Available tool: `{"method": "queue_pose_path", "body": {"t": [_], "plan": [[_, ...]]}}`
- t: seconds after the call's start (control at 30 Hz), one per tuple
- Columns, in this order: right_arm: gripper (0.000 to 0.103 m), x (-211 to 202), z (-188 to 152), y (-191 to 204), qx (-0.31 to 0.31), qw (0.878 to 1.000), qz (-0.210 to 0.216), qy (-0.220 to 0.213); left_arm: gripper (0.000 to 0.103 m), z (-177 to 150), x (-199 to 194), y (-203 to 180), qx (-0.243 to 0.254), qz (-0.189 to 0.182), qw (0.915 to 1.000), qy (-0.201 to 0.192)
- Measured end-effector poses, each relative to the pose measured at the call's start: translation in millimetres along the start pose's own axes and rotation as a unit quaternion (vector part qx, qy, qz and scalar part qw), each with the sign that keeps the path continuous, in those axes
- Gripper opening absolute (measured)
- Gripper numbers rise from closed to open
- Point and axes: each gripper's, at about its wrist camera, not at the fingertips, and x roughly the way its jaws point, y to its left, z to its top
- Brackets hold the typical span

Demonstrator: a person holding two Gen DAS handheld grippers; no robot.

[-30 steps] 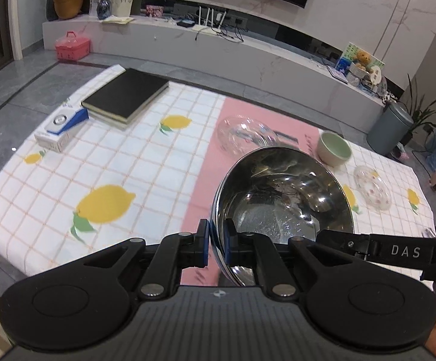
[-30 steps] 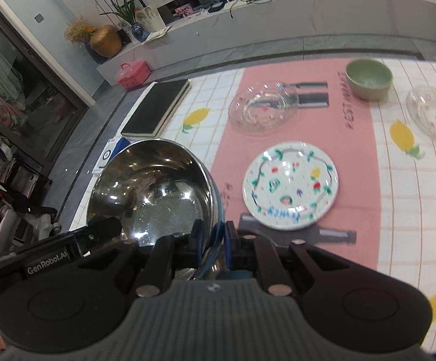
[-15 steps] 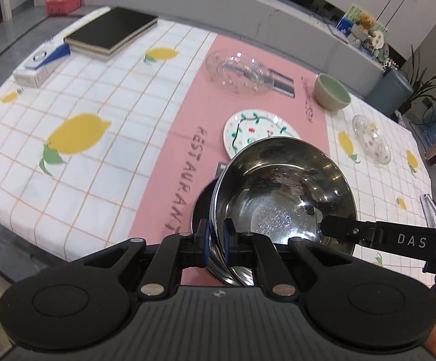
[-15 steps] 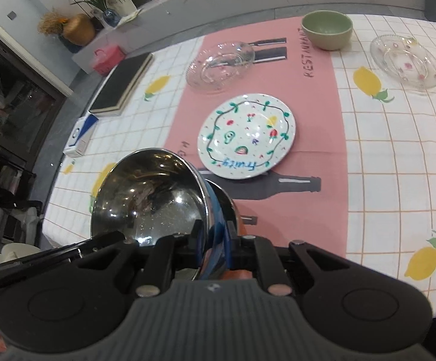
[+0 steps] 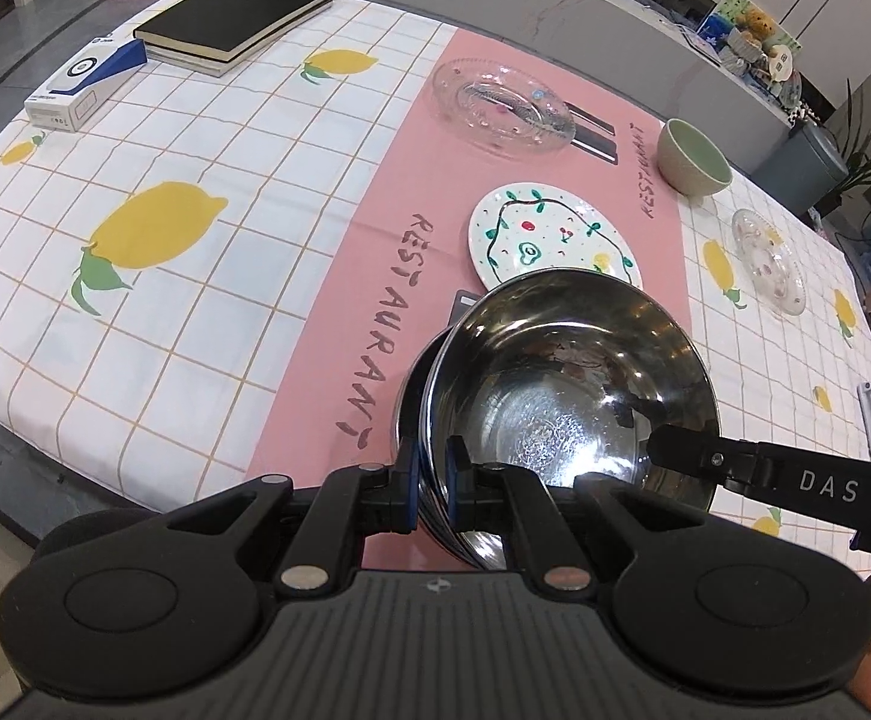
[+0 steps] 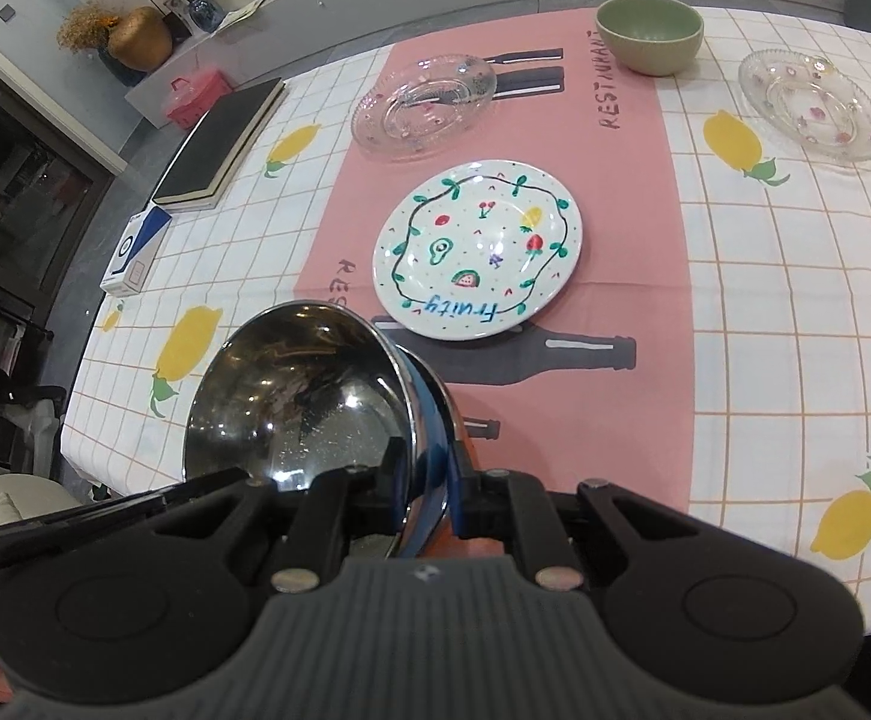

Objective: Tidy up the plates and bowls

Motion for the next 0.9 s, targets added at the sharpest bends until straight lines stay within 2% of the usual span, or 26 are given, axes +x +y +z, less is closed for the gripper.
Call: {"method": "queue_pose_path", "body": {"t": [0.57, 0.73, 0.83, 0.9], "plan": [[0.011, 11.8, 2.4, 0.8, -0.003, 1.000, -0.010, 0.015, 0.010, 3.6, 6.0, -5.3, 0.024, 0.028, 0.9993, 0.002], [0.012, 11.6, 2.6, -0.6, -0.001, 1.000, -0.007, 0.015, 0.011, 3.6, 7.2, -4.1, 0.021, 0.025, 0.9995, 0.002], [0.017, 10.7, 3.0, -2.4, 0.003, 1.000, -0.003, 0.019, 0.011, 3.1, 6.6, -1.3, 0.015, 0.022, 0.9996, -0.003], [0.017, 8.3, 2.7, -2.6, 0.000, 1.000, -0.004, 0.015, 0.015, 3.2, 3.5, 0.4, 0.012, 0.017, 0.9997, -0.010]]}}
